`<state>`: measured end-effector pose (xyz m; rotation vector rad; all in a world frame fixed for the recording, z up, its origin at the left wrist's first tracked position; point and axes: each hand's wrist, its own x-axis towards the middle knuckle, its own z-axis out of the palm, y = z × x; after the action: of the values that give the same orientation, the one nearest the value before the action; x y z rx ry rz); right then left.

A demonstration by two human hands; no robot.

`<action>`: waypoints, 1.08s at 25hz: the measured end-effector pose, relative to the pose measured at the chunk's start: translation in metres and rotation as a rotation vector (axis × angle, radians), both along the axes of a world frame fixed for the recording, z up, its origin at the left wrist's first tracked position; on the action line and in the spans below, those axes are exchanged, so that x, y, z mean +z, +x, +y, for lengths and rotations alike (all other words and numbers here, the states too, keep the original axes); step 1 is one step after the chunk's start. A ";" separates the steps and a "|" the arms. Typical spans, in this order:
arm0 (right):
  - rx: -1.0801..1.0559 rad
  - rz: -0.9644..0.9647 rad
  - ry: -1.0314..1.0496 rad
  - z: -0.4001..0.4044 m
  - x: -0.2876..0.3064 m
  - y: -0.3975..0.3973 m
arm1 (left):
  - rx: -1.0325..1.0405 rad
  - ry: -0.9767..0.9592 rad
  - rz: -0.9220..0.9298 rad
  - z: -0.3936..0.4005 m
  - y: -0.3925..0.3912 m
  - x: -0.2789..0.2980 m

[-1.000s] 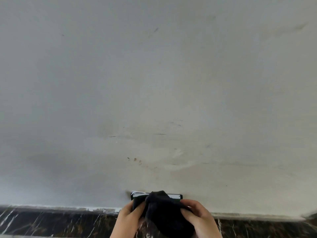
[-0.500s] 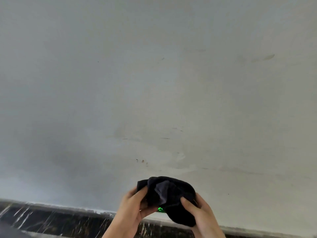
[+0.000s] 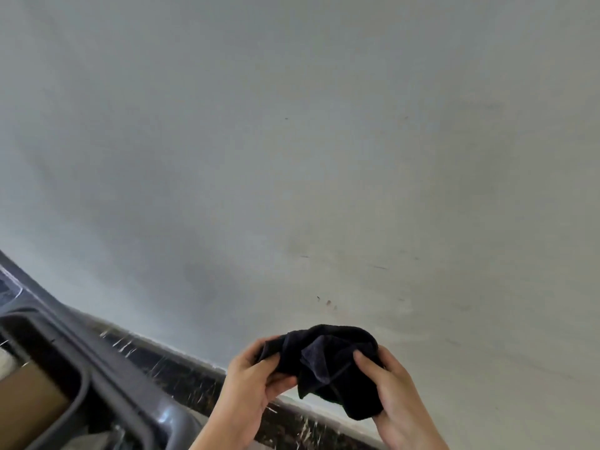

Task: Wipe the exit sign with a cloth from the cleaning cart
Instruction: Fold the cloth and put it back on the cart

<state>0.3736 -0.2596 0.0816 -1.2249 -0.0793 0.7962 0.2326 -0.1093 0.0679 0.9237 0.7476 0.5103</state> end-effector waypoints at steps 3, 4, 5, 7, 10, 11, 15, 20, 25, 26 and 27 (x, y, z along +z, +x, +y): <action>0.092 -0.037 -0.063 0.033 0.001 -0.015 | 0.112 -0.031 0.008 0.016 -0.031 0.000; 0.120 -0.050 -0.077 0.046 0.001 -0.021 | 0.147 -0.028 0.012 0.021 -0.043 0.000; 0.149 -0.059 -0.088 0.060 0.000 -0.028 | 0.186 -0.023 0.017 0.027 -0.055 0.000; 0.205 -0.080 -0.108 0.086 -0.001 -0.043 | 0.263 -0.008 0.030 0.037 -0.078 0.001; 0.305 -0.109 -0.121 0.130 -0.001 -0.073 | 0.397 0.039 0.110 0.054 -0.121 0.000; 0.335 -0.124 -0.123 0.143 -0.001 -0.083 | 0.437 0.058 0.148 0.059 -0.136 -0.002; 0.472 -0.152 -0.099 0.193 0.000 -0.121 | 0.563 0.045 0.167 0.078 -0.188 -0.007; 0.600 -0.149 -0.089 0.246 -0.008 -0.154 | 0.683 -0.061 0.142 0.105 -0.224 -0.019; 0.619 -0.231 -0.133 0.279 -0.030 -0.164 | 0.728 -0.101 0.162 0.119 -0.239 -0.036; 0.618 -0.258 -0.152 0.285 -0.037 -0.165 | 0.731 -0.112 0.175 0.121 -0.239 -0.041; 0.618 -0.288 -0.172 0.290 -0.045 -0.165 | 0.736 -0.129 0.190 0.123 -0.239 -0.046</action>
<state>0.2091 0.0301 0.0370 -1.4948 -0.6611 1.1684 -0.0064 0.0138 0.0223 0.5583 1.2863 1.0120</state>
